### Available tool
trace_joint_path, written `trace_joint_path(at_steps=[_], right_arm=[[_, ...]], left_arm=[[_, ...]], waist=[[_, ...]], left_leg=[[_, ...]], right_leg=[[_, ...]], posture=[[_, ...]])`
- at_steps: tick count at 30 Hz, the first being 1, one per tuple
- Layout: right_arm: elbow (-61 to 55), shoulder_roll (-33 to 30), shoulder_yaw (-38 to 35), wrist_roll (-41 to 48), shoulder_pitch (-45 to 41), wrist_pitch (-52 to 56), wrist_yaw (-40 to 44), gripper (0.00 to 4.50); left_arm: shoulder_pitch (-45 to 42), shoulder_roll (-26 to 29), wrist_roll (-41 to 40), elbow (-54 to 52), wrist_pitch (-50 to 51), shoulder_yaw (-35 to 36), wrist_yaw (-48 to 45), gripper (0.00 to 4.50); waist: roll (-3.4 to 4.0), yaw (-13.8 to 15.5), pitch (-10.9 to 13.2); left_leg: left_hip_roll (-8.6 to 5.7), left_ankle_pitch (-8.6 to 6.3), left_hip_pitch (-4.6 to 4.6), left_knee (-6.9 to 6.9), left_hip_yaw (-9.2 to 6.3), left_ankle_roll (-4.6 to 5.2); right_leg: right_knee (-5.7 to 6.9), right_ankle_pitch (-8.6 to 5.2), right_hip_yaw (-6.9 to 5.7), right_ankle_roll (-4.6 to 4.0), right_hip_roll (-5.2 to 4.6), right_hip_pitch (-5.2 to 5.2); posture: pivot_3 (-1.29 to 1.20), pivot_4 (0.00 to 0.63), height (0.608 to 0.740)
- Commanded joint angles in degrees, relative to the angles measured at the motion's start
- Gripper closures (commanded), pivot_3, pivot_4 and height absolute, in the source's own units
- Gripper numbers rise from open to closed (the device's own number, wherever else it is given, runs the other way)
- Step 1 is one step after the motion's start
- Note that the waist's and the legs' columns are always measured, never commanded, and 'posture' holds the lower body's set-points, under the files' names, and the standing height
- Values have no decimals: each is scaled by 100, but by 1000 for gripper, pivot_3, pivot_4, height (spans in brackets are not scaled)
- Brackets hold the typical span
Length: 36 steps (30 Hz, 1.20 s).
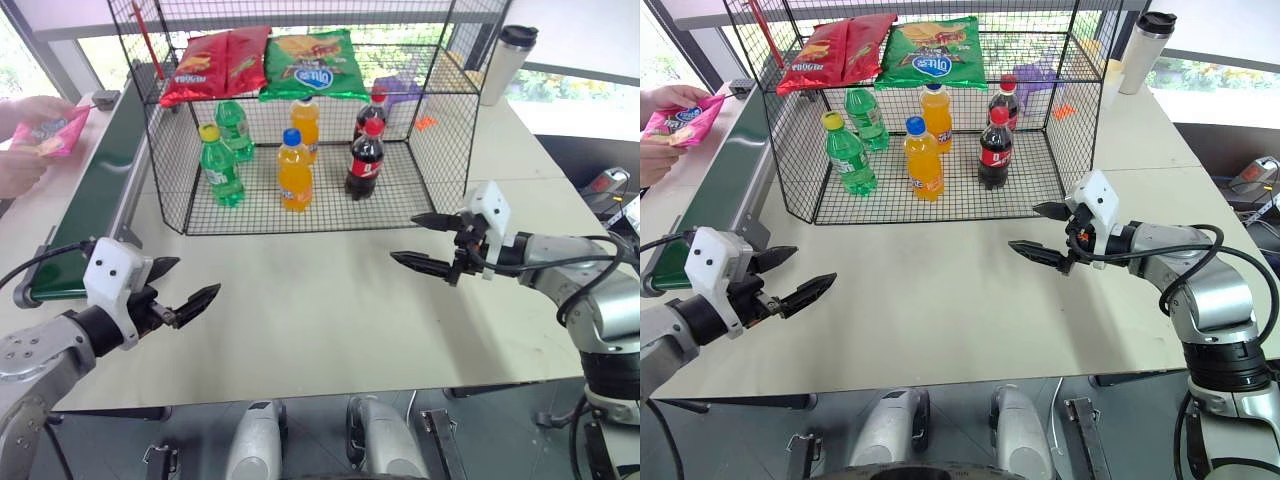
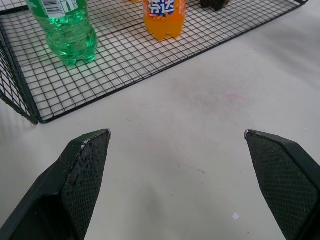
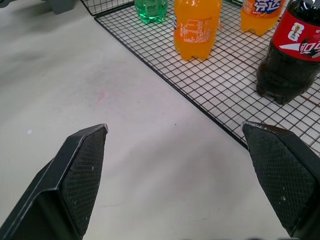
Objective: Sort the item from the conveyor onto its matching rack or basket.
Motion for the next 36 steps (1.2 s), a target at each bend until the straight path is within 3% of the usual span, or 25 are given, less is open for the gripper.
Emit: trace_joint_path(at_steps=[1, 36], right_arm=[[-31, 17, -28, 10, -81, -131, 35, 74], [376, 204, 290, -206, -228, -538, 143, 74]], left_arm=[[-54, -10, -91, -114, -97, 135, 27, 0], [-82, -31, 13, -196, -149, 44, 212, 0]], waist=[[0, 0, 0], [0, 0, 0]], left_leg=[[0, 0, 0, 0, 0, 0], [0, 0, 1, 2, 0, 0]], right_leg=[[0, 0, 0, 0, 0, 0], [2, 1, 0, 0, 1, 2]], posture=[[0, 150, 740], [0, 150, 740]])
